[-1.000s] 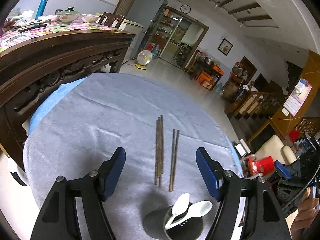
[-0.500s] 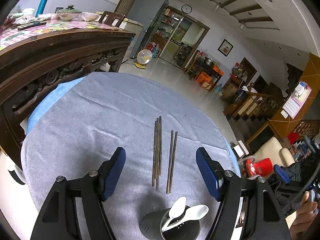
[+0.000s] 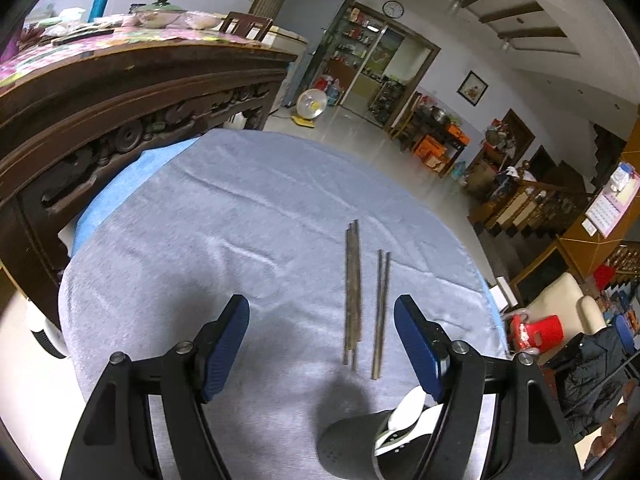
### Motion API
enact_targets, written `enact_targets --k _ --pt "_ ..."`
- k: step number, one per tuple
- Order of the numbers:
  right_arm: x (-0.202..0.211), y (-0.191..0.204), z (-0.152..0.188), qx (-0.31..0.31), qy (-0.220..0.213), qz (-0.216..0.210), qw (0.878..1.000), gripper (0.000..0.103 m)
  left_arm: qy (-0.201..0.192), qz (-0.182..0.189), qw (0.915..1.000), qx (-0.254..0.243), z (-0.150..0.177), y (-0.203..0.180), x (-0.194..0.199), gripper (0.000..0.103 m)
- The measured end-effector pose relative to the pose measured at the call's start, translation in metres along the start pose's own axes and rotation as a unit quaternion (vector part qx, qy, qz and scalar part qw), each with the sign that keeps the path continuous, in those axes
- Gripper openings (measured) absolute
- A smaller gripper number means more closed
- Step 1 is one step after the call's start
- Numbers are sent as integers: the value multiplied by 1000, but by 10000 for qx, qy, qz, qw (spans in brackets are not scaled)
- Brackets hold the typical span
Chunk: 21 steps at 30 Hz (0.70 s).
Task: Organize utensils
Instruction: 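Raise both open grippers out of the black holder, then move the left gripper toward the dark chopsticks on the cloth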
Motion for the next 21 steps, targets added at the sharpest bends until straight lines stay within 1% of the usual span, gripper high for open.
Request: enact_targets --k 8,15,17,21 --pt "-14 -36 17 -68 458 344 9983 94 113 -291 9995 85 5 26 -11 75" --pt "-29 -66 43 -259 1049 541 9927 95 243 -488 9985 49 13 38 -23 75" --pt "-34 -74 52 -408 1189 532 9906 95 290 -474 9984 72 14 38 -26 75" --pt "-47 -91 62 -1011 1335 372 9852 95 270 -455 9986 -61 15 33 -27 75"
Point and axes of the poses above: each gripper's, at about its wrist camera, not at the fingertips, and x roughly against the way its jaws point, y to its left, z to its underside, the point moved 10 cm from there along -x, roughly the way its jaws point, and after that the axes turned 5 degrees about -z, right-handed, at the moved point
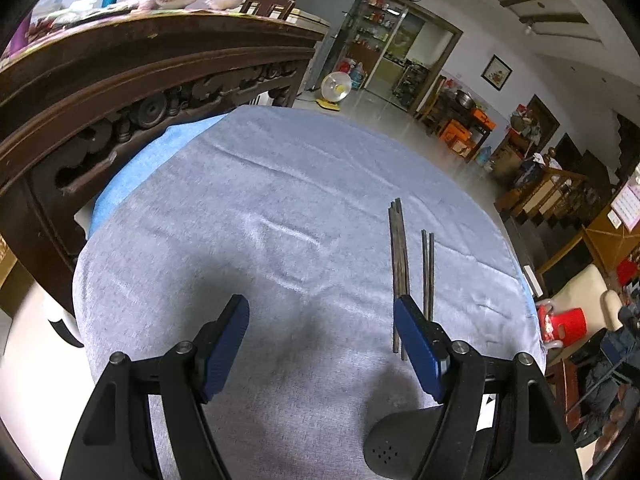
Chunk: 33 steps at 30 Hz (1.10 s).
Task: Organize utensils
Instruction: 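Move the left gripper toward the dark chopsticks on the cloth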
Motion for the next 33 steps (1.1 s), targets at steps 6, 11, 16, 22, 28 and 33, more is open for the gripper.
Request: enact_targets --k 6,11,16,22,28,33 --pt "-32 -33 2 -384 241 432 9980 95 100 -48 9999 45 5 7 -4 75" --pt "-62 -49 21 -371 552 700 9953 95 156 -101 9998 72 8 14 -9 75" --pt "-96 -66 37 -108 763 1114 9908 95 220 -141 9997 31 12 15 -15 75" --pt "-128 -73 42 -128 947 1315 9867 95 319 -165 9993 41 15 15 -24 75" --pt "-123 -46 33 -664 896 584 9920 95 90 -4 9999 -48 0 -3 -6 75" --pt "-90 -5 15 -768 715 -142 9944 95 -280 294 9991 -103 -27 -36 22 75"
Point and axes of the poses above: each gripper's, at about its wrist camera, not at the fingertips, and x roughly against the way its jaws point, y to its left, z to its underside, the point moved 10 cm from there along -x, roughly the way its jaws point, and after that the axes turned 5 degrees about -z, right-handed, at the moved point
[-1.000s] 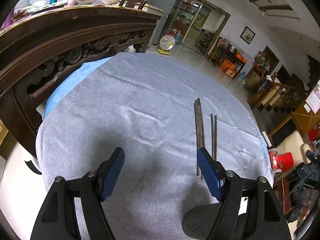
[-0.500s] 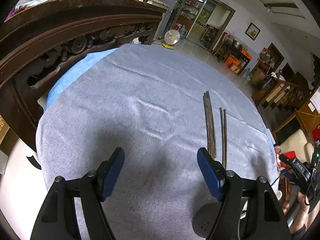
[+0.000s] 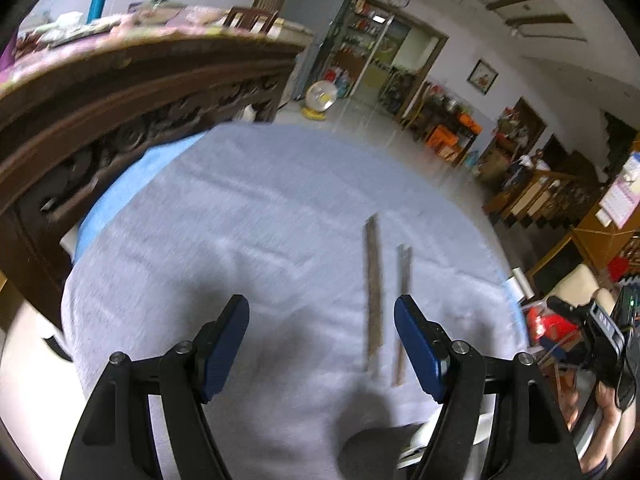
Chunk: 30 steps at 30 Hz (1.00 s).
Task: Organize utensils
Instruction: 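Move the left gripper toward the dark chopsticks on the cloth, then position the left gripper over one chopstick while the right gripper hovers over another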
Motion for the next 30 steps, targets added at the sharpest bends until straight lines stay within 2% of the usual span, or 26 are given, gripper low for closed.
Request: enact_targets --k 5,7,10,13,17,23,26,30 --pt "42 46 0 134 -76 -644 9978 95 -450 329 9978 -365 -31 -63 21 76" --pt "54 61 0 136 -97 -804 9966 95 -597 459 9957 -539 -42 -95 24 76" --pt "62 72 -2 101 -138 -920 9956 96 -727 520 9941 -617 -53 -125 18 76" --pt "63 76 -7 16 -249 -839 9962 96 -493 613 9953 -570 -53 -151 2 76" --pt "55 68 -21 -356 -446 -742 9956 96 -110 776 9946 -685 -35 -174 -9 76" --pt "46 50 -46 -899 -740 -464 9921 96 567 1323 9889 -375 -17 -198 -8 76" --pt "47 47 -53 -1084 -745 -489 9901 96 598 1307 9892 -283 -14 -206 -4 76" --pt "51 54 -50 -1296 -898 -816 9841 96 643 1347 9885 -242 -9 -206 -1 76"
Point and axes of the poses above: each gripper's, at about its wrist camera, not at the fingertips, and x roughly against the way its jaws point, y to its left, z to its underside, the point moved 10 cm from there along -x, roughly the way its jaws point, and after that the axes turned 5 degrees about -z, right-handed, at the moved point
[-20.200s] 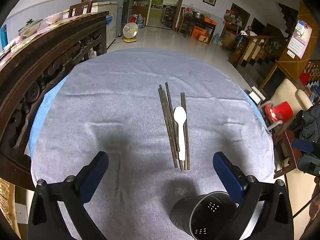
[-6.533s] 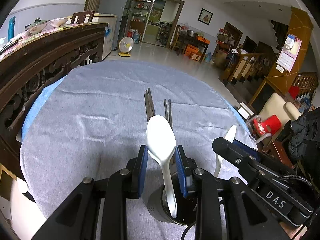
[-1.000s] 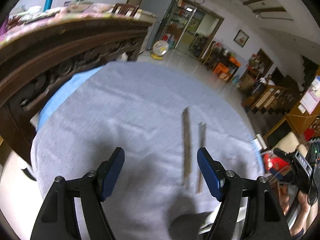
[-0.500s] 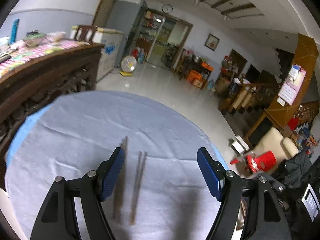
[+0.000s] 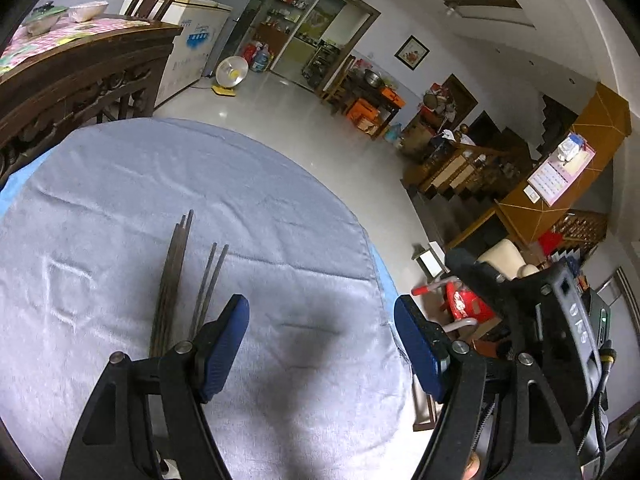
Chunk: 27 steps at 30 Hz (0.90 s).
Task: Organize utensils
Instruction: 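Position the left gripper over one chopstick while the right gripper hovers over another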
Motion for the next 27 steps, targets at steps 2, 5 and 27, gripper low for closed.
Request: enact_targets --k 2,5,27 --pt "0 2 5 -125 25 -144 9998 96 57 -5 10000 39 2 4 -2 76" --pt "-4 6 11 -294 92 -417 9987 96 207 21 9995 254 5 14 -9 76" --pt "4 13 9 -34 466 -1054 9933 100 -580 -526 9969 118 -18 115 40 76"
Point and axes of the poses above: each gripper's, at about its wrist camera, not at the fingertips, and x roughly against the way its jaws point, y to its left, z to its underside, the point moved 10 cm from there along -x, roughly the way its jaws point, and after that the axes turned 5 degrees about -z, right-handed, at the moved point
